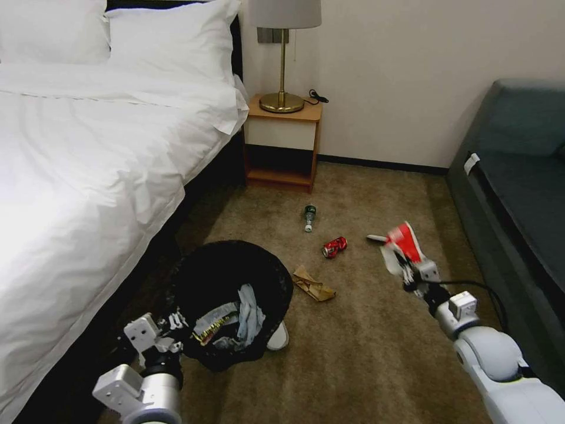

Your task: Pick up the trash bin, then pick up the garbage on the floor and place it into the trash bin.

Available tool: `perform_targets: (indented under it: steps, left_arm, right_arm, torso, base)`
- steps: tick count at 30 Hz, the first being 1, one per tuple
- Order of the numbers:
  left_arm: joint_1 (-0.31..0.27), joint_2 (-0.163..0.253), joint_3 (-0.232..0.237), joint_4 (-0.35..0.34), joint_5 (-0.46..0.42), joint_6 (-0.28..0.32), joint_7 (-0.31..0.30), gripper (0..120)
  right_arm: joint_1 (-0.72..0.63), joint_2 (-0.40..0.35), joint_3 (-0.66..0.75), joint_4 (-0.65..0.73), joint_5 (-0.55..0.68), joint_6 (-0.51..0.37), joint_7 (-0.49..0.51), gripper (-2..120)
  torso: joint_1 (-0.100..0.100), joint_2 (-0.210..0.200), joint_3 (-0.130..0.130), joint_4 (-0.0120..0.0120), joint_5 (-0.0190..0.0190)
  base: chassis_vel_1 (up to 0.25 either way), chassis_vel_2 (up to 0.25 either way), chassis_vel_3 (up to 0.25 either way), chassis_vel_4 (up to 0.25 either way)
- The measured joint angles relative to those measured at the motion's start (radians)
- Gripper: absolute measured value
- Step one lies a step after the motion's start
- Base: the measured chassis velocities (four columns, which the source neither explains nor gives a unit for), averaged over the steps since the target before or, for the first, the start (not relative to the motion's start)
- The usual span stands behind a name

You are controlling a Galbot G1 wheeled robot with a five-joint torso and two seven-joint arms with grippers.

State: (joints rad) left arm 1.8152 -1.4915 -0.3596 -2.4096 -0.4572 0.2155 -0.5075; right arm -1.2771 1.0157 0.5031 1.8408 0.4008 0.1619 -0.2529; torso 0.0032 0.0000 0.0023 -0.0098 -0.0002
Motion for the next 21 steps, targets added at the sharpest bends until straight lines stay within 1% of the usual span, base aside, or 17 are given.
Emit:
perform_targets:
  steps: [1, 3, 4, 6, 7, 9, 10, 12, 13, 14, 15, 16, 17, 18, 19, 21]
  left_arm:
    - [0.0, 0.0, 0.0, 0.0, 0.0, 0.0, 0.0, 4]
    - [0.003, 0.005, 0.026, 0.012, -0.008, 0.007, 0.007, 4]
    - [0.003, 0.005, 0.026, 0.012, -0.008, 0.007, 0.007, 4]
    - [0.003, 0.01, 0.053, 0.019, -0.015, 0.014, 0.014, 4]
    - [0.003, 0.01, 0.053, 0.019, -0.015, 0.014, 0.014, 4]
    - [0.001, 0.016, 0.078, 0.026, -0.016, 0.02, 0.022, 4]
    - [0.001, 0.016, 0.078, 0.026, -0.016, 0.02, 0.022, 4]
    - [-0.001, 0.021, 0.103, 0.034, -0.014, 0.025, 0.029, 4]
    - [-0.001, 0.021, 0.103, 0.034, -0.014, 0.025, 0.029, 4]
    - [-0.003, 0.024, 0.133, 0.042, -0.012, 0.03, 0.037, 4]
    - [-0.003, 0.025, 0.146, 0.046, -0.009, 0.03, 0.043, 4]
    - [-0.003, 0.025, 0.146, 0.046, -0.009, 0.03, 0.043, 4]
    - [-0.007, 0.027, 0.173, 0.057, 0.002, 0.03, 0.059, 4]
    - [-0.009, 0.027, 0.187, 0.063, 0.009, 0.03, 0.065, 4]
    - [-0.009, 0.027, 0.187, 0.063, 0.009, 0.03, 0.065, 4]
    - [-0.012, 0.027, 0.213, 0.072, 0.024, 0.03, 0.078, 4]
  right_arm:
    - [0.0, 0.0, 0.0, 0.0, 0.0, 0.0, 0.0, 0]
    - [0.01, 0.006, -0.025, 0.059, 0.065, 0.027, -0.048, 0]
    - [0.01, 0.006, -0.025, 0.059, 0.065, 0.027, -0.048, 0]
    - [0.012, 0.006, -0.054, 0.1, 0.098, 0.05, -0.099, 0]
    - [0.012, 0.006, -0.054, 0.1, 0.098, 0.05, -0.099, 0]
    - [0.015, 0.014, -0.086, 0.125, 0.113, 0.071, -0.16, 0]
    - [0.015, 0.014, -0.086, 0.125, 0.113, 0.071, -0.16, 0]
    - [0.018, 0.033, -0.117, 0.134, 0.12, 0.085, -0.206, 0]
    - [0.018, 0.033, -0.117, 0.134, 0.12, 0.085, -0.206, 0]
    - [0.023, 0.054, -0.144, 0.134, 0.122, 0.095, -0.241, 0]
    - [0.026, 0.063, -0.155, 0.132, 0.122, 0.099, -0.255, 0]
    - [0.026, 0.063, -0.155, 0.132, 0.122, 0.099, -0.255, 0]
    - [0.035, 0.089, -0.179, 0.122, 0.119, 0.109, -0.291, 0]
    - [0.041, 0.104, -0.191, 0.114, 0.115, 0.113, -0.309, 0]
    - [0.041, 0.104, -0.191, 0.114, 0.115, 0.113, -0.309, 0]
    - [0.053, 0.131, -0.215, 0.097, 0.105, 0.121, -0.341, 0]
  torso:
    - [0.0, 0.0, 0.0, 0.0, 0.0]
    - [0.0, 0.0, 0.0, 0.0, 0.0]
    - [0.0, 0.0, 0.0, 0.0, 0.0]
    - [0.0, 0.0, 0.0, -0.0003, 0.0001]
    - [0.0, 0.0, 0.0, -0.0003, 0.0001]
    - [0.0, 0.0, 0.0, -0.0002, 0.0001]
    - [0.0, 0.0, 0.0, -0.0002, 0.0001]
    - [0.0, 0.0, 0.0, -0.0002, 0.0001]
    - [0.0, 0.0, 0.0, -0.0002, 0.0001]
    - [0.0, 0.0, 0.0, -0.0002, 0.0002]
    - [0.0, 0.0, 0.0, -0.0002, 0.0001]
    - [0.0, 0.0, 0.0, -0.0002, 0.0001]
    - [0.0, 0.0, 0.0, -0.0002, 0.0001]
    - [0.0, 0.0, 0.0, -0.0002, 0.0002]
    - [0.0, 0.0, 0.0, -0.0002, 0.0002]
    - [0.0, 0.0, 0.0, -0.0002, 0.0002]
  base:
    - [0.0, 0.0, 0.0, 0.0]
    - [0.0, 0.0, 0.0, 0.0]
    - [0.0, 0.0, 0.0, 0.0]
    - [0.0, 0.0, 0.0, 0.0]
    - [0.0, 0.0, 0.0, 0.0]
    - [0.0, 0.0, 0.0, 0.0]
    - [0.0, 0.0, 0.0, 0.0]
    - [0.0, 0.0, 0.0, 0.0]
    - [0.0, 0.0, 0.0, 0.0]
    - [0.0, 0.0, 0.0, 0.0]
    - [0.0, 0.0, 0.0, 0.0]
    - [0.0, 0.0, 0.0, 0.0]
    - [0.0, 0.0, 0.0, 0.0]
    - [0.0, 0.0, 0.0, 0.0]
    - [0.0, 0.0, 0.0, 0.0]
    - [0.0, 0.0, 0.0, 0.0]
